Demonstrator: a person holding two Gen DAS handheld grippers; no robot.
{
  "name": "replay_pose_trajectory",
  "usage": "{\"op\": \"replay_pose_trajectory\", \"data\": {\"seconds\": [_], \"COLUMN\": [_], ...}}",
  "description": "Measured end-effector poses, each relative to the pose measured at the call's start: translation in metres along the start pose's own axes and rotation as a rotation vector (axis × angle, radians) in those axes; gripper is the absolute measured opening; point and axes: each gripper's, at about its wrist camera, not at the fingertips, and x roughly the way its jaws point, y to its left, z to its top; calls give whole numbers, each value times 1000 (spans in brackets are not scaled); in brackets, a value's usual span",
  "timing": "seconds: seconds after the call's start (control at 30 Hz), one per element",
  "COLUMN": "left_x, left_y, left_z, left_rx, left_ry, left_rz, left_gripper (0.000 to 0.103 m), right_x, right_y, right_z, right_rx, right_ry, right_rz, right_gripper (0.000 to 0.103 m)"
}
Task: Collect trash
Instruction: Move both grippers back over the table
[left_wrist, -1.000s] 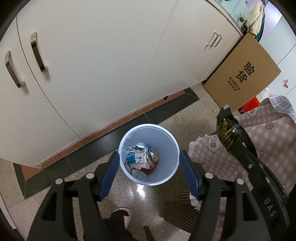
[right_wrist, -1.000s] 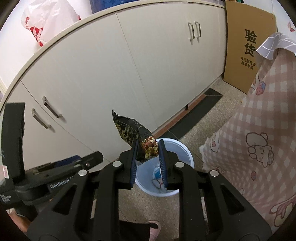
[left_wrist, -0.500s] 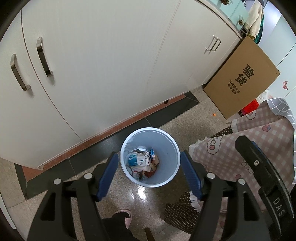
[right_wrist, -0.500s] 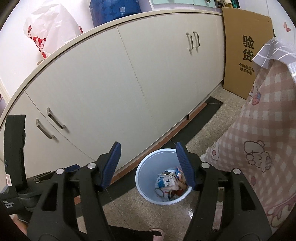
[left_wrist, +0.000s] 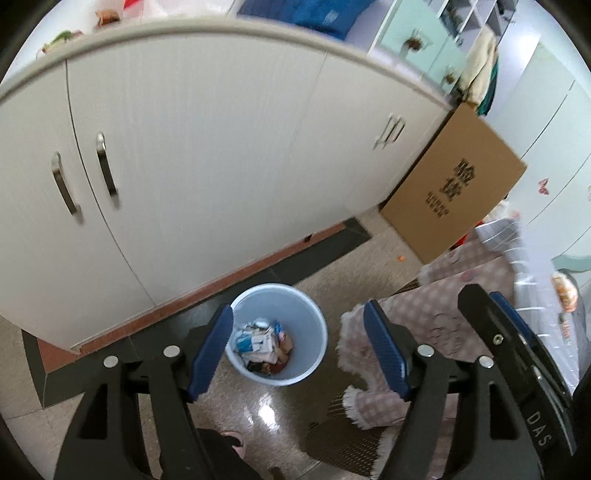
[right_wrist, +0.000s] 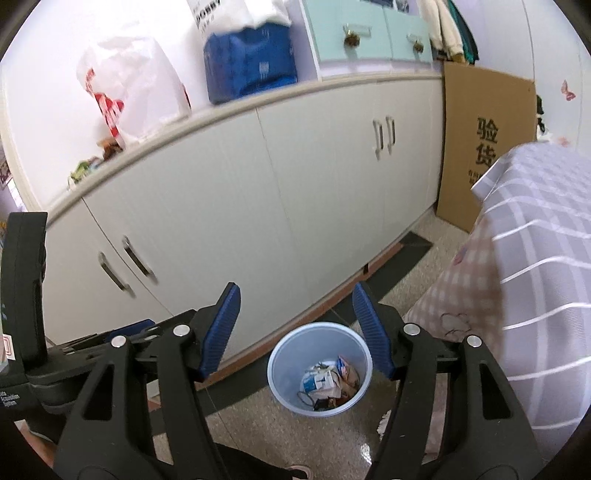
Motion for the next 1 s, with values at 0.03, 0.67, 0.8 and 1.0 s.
{"op": "replay_pose_trajectory", "data": {"seconds": [0.03,0.67,0.8,1.0], "left_x": [-11,-71,-59,-32], "left_y": [-4,-234,-297,-367], "left_z": [1,-35,-51,-70], "left_rx": [-1,358,414,432], "left_ry": [-23,16,86,162], "left_rz": [-8,-285,-348,-350], "left_gripper": [73,77,77,77], "right_x": [-7,-191,-221,-248], "right_y": [-1,-156,-214,-294], "right_z": [2,15,1,-13], "right_rx": [0,157,237,339], "right_ry": [-12,-191,-189,-135], "right_rz": [2,-260,-367,-445], "right_gripper": [63,71,72,73]}}
